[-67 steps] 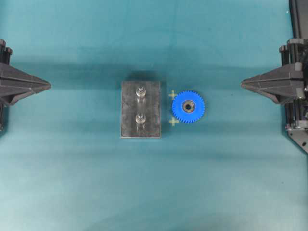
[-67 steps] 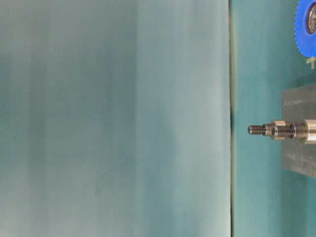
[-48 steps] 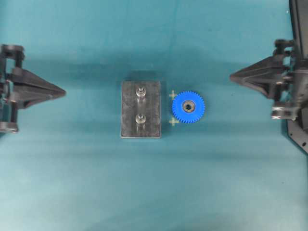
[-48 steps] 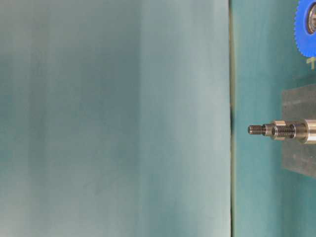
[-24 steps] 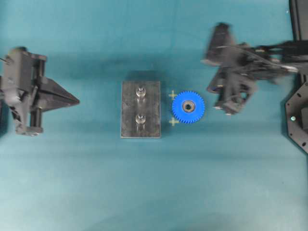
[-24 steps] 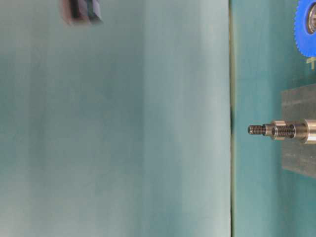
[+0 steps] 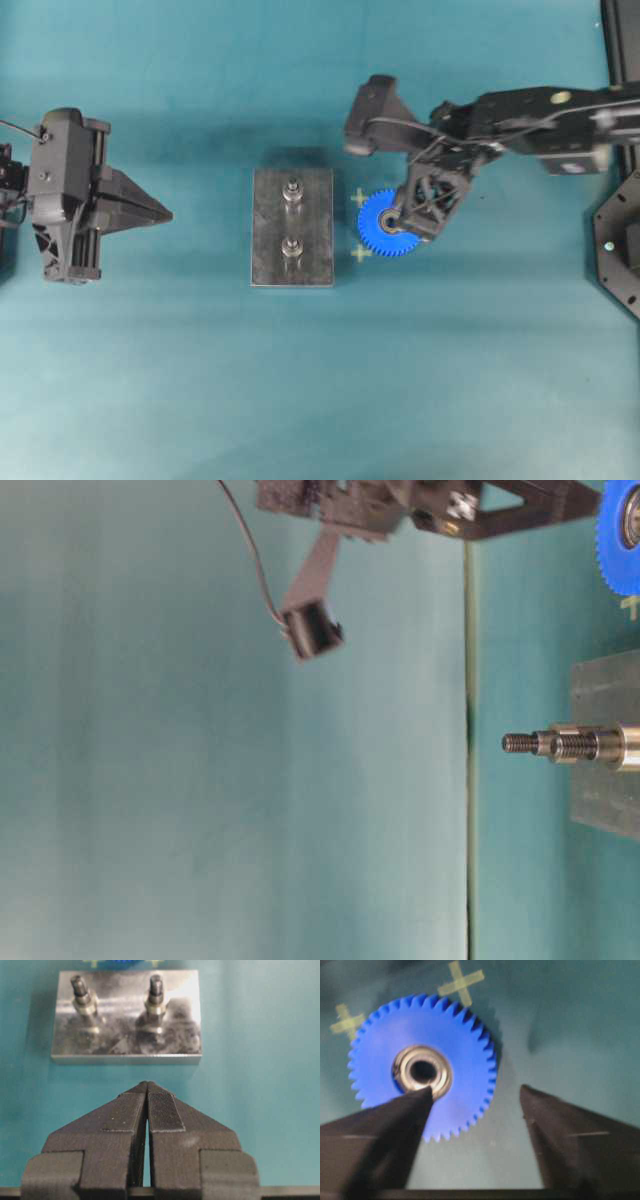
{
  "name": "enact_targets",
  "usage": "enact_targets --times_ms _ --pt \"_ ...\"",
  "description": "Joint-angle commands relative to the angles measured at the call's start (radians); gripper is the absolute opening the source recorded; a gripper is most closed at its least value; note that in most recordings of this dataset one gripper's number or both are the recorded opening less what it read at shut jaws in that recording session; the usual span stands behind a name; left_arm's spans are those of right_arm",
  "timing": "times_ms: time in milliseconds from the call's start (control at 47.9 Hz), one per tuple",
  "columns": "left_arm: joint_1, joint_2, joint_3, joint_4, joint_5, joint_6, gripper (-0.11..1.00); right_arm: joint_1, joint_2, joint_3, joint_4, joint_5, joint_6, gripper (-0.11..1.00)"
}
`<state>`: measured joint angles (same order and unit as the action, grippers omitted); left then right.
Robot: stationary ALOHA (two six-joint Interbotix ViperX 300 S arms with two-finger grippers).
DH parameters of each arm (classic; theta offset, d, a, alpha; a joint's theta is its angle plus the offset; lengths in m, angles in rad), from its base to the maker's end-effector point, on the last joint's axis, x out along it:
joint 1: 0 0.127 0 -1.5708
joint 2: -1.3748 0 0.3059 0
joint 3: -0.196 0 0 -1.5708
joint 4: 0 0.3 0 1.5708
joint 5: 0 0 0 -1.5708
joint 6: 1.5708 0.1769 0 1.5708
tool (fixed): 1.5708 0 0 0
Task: Fit the large gear onto the shaft.
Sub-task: 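Lower the right gripper and grasp the blue gear by its rim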
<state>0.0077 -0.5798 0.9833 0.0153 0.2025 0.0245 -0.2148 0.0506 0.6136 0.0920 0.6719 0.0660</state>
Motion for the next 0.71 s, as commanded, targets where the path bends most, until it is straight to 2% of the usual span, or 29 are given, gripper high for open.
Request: enact_targets --times_ms 0,104,564,689 --pt "0.000 -0.003 -0.021 0.003 -0.003 0.002 0.00 -0.005 0.009 -0.031 -0.008 -0.009 -0.012 0.91" --pt "0.000 0.002 -0.018 0.003 -0.003 0.002 0.00 -0.006 0.028 -0.037 -0.008 -0.011 -0.012 0.87" --pt "0.000 0.005 -0.015 0.003 -0.003 0.002 0.00 -0.002 0.086 -0.037 -0.008 -0.014 -0.012 0.88" --pt "0.002 0.005 -0.015 0.003 -0.003 0.002 0.00 -0.002 0.089 -0.038 -0.009 -0.012 -0.012 0.85"
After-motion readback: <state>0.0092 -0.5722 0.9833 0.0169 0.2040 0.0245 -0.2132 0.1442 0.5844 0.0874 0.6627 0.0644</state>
